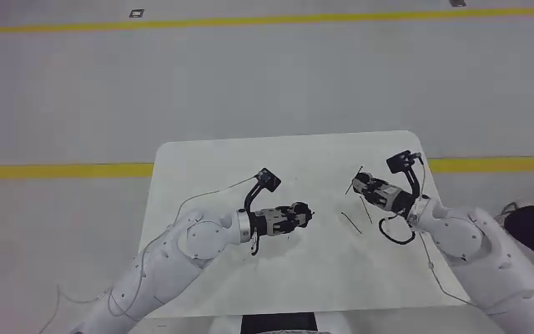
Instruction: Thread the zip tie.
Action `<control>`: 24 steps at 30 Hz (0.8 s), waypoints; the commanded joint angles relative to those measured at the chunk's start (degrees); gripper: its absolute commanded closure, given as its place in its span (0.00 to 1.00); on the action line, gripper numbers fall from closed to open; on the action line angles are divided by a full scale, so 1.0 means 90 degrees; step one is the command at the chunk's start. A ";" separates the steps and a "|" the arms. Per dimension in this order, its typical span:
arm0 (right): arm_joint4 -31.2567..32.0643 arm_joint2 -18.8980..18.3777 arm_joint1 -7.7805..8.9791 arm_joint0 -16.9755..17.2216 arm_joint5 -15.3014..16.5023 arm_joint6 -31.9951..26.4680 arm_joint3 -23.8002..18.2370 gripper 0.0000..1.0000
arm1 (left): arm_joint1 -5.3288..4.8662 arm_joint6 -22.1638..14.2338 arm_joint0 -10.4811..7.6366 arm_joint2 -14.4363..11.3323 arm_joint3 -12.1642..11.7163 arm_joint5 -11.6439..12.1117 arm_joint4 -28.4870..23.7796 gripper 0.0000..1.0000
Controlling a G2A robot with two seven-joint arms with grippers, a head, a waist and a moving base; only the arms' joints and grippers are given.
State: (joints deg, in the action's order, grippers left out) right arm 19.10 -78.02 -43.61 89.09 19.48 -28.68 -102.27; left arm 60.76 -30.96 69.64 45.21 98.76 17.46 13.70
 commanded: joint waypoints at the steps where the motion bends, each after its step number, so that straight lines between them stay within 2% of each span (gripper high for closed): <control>1: 0.0000 0.0000 0.0000 0.0000 0.0000 0.0000 0.0000 1.00 | 0.0000 0.0000 0.0000 0.0000 0.0000 0.0000 0.0000 1.00; 3: 0.0069 0.0011 -0.0012 0.0034 0.0000 0.0114 -0.0049 1.00 | 0.0000 0.0000 0.0000 0.0000 0.0000 0.0000 0.0000 1.00; 6: 0.0232 0.0015 -0.0041 0.0273 0.0000 0.0653 -0.0246 1.00 | 0.0000 0.0000 0.0000 0.0000 0.0000 0.0000 0.0000 1.00; 10: 0.0260 -0.0089 -0.0036 0.0750 0.0000 0.1398 -0.0527 1.00 | 0.0000 0.0000 0.0000 0.0000 0.0000 0.0000 0.0000 1.00; 14: 0.0448 -0.0210 0.0029 0.1189 0.0000 0.1919 -0.0822 1.00 | 0.0000 0.0000 0.0000 0.0000 0.0000 0.0000 0.0000 1.00; 18: 0.0679 -0.0163 0.0126 0.1553 0.0000 0.2507 -0.0998 1.00 | 0.0000 0.0000 0.0000 0.0000 0.0000 0.0000 0.0000 1.00; 24: 0.1084 0.0170 0.0338 0.1699 0.0000 0.3040 -0.1061 1.00 | 0.0000 0.0000 0.0000 0.0000 0.0000 0.0000 0.0000 1.00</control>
State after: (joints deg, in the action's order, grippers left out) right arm 28.45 -76.85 -40.85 104.41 19.48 -1.53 -111.90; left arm 60.76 -30.96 69.64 45.21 98.76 17.46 13.70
